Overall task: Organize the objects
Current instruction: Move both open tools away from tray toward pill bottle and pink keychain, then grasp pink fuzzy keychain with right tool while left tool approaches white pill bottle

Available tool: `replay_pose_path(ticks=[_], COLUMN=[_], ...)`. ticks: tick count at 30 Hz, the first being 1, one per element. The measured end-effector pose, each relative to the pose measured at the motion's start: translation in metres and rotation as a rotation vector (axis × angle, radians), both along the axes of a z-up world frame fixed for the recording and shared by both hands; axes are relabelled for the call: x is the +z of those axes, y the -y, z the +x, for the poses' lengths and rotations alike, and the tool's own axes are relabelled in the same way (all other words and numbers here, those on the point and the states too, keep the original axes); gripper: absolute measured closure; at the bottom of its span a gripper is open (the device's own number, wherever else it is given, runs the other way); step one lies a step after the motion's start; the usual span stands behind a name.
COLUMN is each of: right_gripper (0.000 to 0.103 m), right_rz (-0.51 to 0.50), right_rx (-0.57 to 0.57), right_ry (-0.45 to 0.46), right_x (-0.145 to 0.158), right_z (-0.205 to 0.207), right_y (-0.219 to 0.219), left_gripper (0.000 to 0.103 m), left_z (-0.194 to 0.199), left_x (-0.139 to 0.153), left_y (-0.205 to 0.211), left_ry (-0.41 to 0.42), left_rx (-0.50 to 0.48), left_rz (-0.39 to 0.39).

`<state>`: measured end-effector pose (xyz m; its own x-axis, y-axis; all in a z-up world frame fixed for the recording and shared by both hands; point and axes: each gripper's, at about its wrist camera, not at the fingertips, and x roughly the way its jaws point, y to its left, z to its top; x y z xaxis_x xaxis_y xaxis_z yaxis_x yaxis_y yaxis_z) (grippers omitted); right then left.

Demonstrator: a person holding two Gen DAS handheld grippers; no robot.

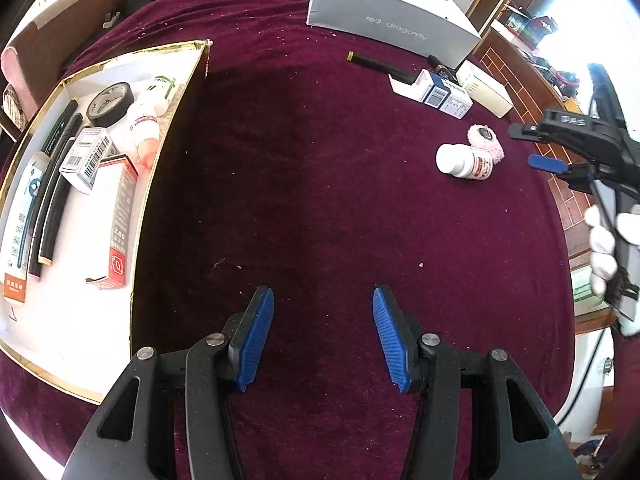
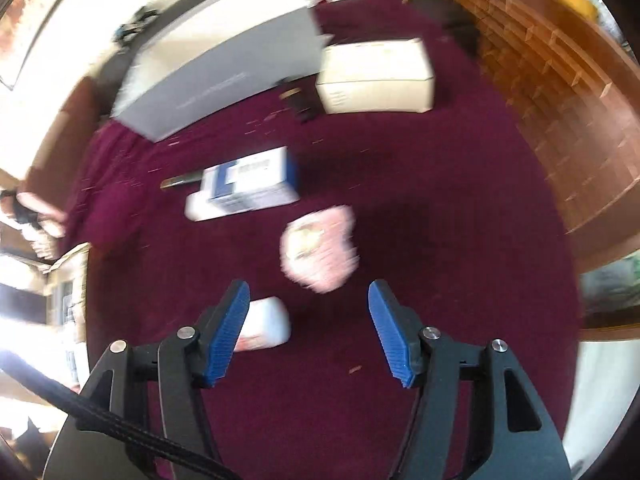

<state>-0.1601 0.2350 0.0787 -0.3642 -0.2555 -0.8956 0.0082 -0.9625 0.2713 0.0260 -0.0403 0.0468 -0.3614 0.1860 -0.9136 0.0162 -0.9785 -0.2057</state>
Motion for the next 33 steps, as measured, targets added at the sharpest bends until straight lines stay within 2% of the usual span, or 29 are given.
replay_pose_path(ticks=[5,10,11,12,13,18,22,29,33], right_gripper=[0.042,0.042,0.046,0.054,0.07,0.07,0.07,0.07,0.07], right_rz=[0.07,0.17,0.176,0.165,0.137,0.074,0.034,-0.061,-0.08], right_rx=[-0.003,0.019,0.019,0.017,0.017,-0.006,-0.017,-0.051,-0.067], right_ry=[0.008,0.023,0.033,0.048,0.067,0.093,0.115,0.162,0.173], right_x=[-0.011,-0.025,-0.028,-0.032,-0.035,-0.031,-0.025,-0.028,-0.029], right_z=[-0.017,-0.03,-0.032,-0.034,-0.034,-0.016,0.006,0.049,0.068], right_y=[0.006,0.031,0.032,0.031,0.028,0.004,-0.017,-0.042,-0.05], left_gripper=[0.058,0.058,0.058,0.058,0.058,0.058,0.058,0.058,0.058], left_z=[0.002,-0.003,-0.005,-0.007,-0.01,-0.029,-0.052,-0.09,-0.107], left_x=[0.003,0.007,0.008,0.01,0.011,0.016,0.011,-0.002,-0.012], left_y=[-0.009,-0.023,-0.025,-0.027,-0.028,-0.041,-0.058,-0.114,-0.143], left_ry=[-0.01,-0.023,-0.028,-0.032,-0.036,-0.099,-0.133,-0.19,-0.211], left_rx=[-0.023,-0.08,-0.089,-0.097,-0.105,-0.162,-0.253,-0.484,-0.578], left_rz=[-0.006,0.01,0.016,0.029,0.048,0.044,0.03,-0.045,-0.132])
